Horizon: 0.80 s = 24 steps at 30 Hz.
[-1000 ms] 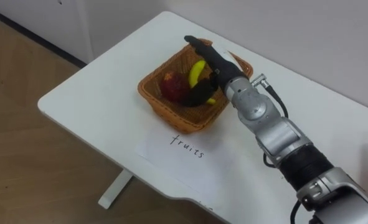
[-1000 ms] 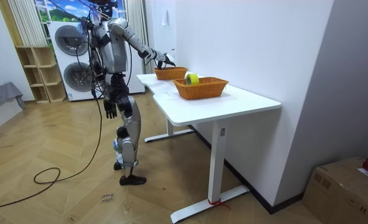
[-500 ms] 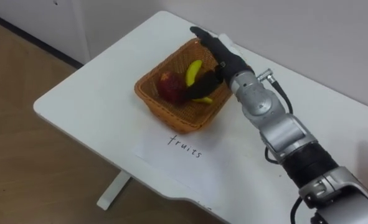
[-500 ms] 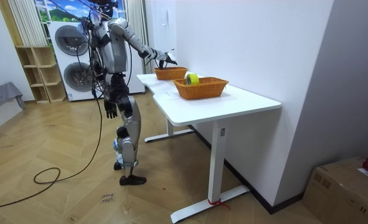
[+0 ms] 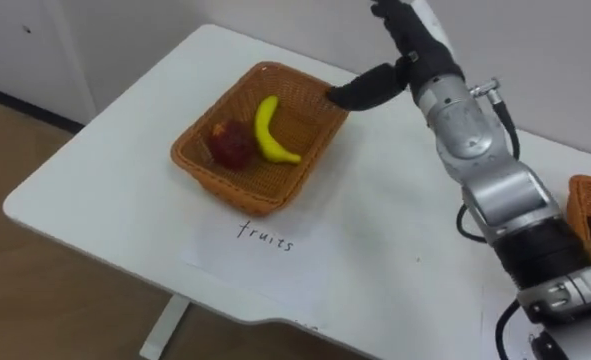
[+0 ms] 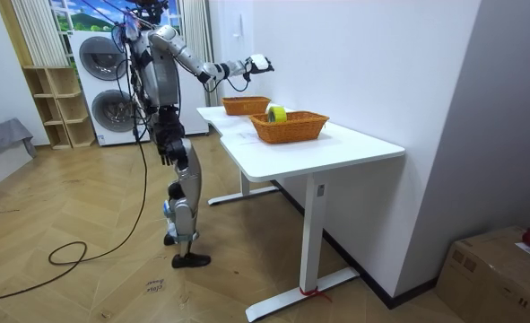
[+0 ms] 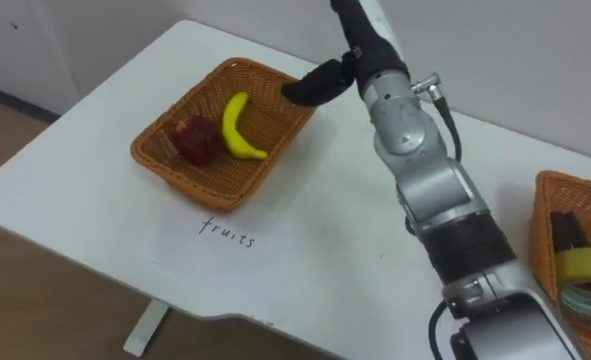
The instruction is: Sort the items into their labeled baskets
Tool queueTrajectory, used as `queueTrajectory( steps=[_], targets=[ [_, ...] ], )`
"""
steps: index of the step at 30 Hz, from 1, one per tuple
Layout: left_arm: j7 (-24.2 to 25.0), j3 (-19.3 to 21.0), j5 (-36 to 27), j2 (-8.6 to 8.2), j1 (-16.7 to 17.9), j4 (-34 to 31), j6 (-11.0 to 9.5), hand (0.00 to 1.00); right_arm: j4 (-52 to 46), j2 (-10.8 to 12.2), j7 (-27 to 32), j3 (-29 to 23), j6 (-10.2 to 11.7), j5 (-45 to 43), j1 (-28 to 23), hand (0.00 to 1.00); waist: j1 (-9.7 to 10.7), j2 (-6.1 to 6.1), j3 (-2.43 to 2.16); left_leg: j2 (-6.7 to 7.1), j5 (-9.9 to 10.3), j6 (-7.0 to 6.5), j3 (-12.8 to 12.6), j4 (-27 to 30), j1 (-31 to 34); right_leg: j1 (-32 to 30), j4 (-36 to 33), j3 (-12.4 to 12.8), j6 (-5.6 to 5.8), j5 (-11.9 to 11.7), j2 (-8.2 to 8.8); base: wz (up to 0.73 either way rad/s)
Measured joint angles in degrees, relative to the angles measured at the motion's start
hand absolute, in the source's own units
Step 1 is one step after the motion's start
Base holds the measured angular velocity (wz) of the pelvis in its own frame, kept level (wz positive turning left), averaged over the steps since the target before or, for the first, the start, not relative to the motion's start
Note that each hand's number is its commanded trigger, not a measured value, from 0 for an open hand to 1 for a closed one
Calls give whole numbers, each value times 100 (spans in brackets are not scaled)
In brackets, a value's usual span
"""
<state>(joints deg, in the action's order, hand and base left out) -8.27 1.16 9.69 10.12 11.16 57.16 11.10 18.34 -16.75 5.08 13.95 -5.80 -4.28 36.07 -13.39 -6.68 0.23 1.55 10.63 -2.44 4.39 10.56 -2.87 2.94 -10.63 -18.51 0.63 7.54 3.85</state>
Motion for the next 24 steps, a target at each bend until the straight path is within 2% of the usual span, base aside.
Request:
queueTrajectory(
  steps=[3, 8, 13, 19, 21, 23, 24],
  targets=[
    [-13, 82, -2, 5, -79, 7, -69, 0, -165, -152, 72, -223, 3, 23, -180, 0, 82, 23, -11, -22, 0, -1, -136, -51, -100, 9, -16, 114, -2, -1, -17, -23],
    [-35, 86, -9, -6, -97, 9, -198, 0, -224, -187, 180, -489, 2, 22, -362, 0, 374, 32, -19, -58, 0, 0, -300, -109, -176, -10, -53, 164, -17, -11, -28, -17],
    [-35, 102, -5, -15, -125, -41, -298, 0, -595, -292, 315, -906, 5, 147, -363, 0, 540, 37, -30, -111, 2, 3, -543, -174, -265, -99, -111, 503, -41, -25, -108, -24],
    [-34, 118, -3, -24, -173, -18, -412, 0, -746, -418, 361, -1154, 5, 376, -373, 0, 712, -12, -46, -130, 14, 11, -648, -229, -361, -89, -108, 649, -56, -47, -154, -15],
    [-28, 242, 1, -70, -169, -17, -432, 0, -834, -444, 359, -1354, 5, 381, -387, 0, 786, -10, -45, -151, 35, 14, -699, -232, -375, -93, -100, 739, -58, -65, -182, -13],
    [-25, 320, -4, -65, -153, 2, -440, 0, -1157, -493, 381, -1565, 8, 408, -565, 0, 846, -13, -46, -167, 45, 23, -700, -233, -375, -98, -101, 742, -59, -66, -198, 0],
    [-30, 315, -10, -55, -140, 16, -440, 0, -1390, -596, 416, -1621, 58, 454, -723, 0, 884, 13, -30, -179, 51, 29, -708, -232, -383, -97, -100, 740, -59, -66, -209, 0]
  ],
)
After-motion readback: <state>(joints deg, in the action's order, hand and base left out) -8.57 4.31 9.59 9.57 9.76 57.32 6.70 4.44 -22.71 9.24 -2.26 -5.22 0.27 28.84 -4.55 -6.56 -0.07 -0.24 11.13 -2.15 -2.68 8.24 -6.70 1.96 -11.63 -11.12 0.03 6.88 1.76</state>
